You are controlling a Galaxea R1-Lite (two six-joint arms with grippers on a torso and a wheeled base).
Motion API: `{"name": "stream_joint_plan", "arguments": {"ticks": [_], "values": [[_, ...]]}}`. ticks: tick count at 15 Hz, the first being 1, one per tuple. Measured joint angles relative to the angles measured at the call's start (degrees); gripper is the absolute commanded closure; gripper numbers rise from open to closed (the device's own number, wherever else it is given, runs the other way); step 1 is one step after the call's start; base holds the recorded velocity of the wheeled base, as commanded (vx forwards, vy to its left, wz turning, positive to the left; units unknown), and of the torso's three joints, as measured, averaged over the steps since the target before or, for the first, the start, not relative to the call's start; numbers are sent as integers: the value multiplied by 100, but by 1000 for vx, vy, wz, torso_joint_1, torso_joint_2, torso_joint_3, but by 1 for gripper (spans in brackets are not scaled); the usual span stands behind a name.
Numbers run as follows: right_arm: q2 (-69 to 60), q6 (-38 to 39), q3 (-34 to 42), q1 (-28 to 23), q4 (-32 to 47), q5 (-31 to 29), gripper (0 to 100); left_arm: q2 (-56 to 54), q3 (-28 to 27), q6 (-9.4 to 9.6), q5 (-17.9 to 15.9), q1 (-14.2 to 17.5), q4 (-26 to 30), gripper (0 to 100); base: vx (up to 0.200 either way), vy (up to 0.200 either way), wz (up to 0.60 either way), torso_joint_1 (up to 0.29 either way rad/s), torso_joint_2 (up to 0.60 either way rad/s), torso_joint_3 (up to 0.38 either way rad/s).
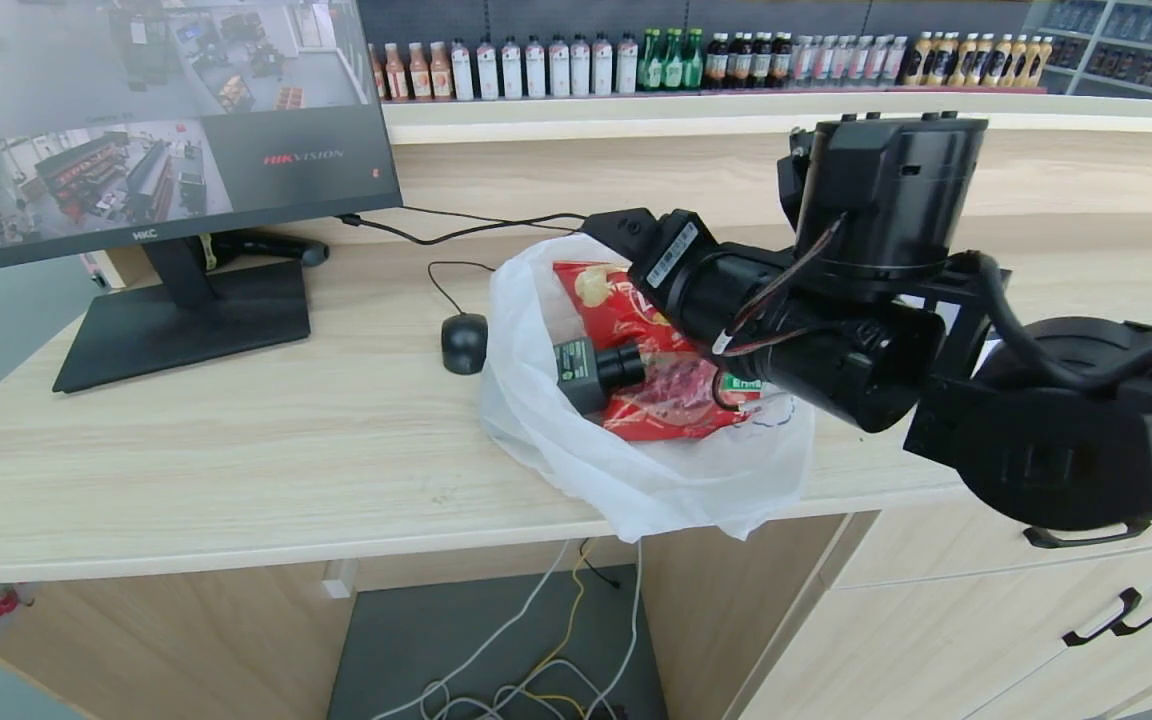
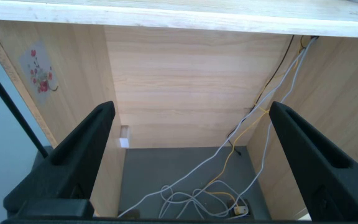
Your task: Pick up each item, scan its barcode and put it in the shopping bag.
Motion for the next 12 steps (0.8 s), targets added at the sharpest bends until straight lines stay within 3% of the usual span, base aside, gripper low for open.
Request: {"name": "stream_joint_plan", "arguments": {"ticks": [4,7,12], "values": [[-660,-942,59,22,-37,-65,0,0,0,0,0,-2,0,0,0,0,0,0,0,0],[-1296,-1599,649,24,-112,-178,0,0,0,0,0,-2,0,0,0,0,0,0,0,0],[-2599,-3354,3886,-12,-1632,-90,0,0,0,0,0,-2,0,0,0,0,0,0,0,0]]}}
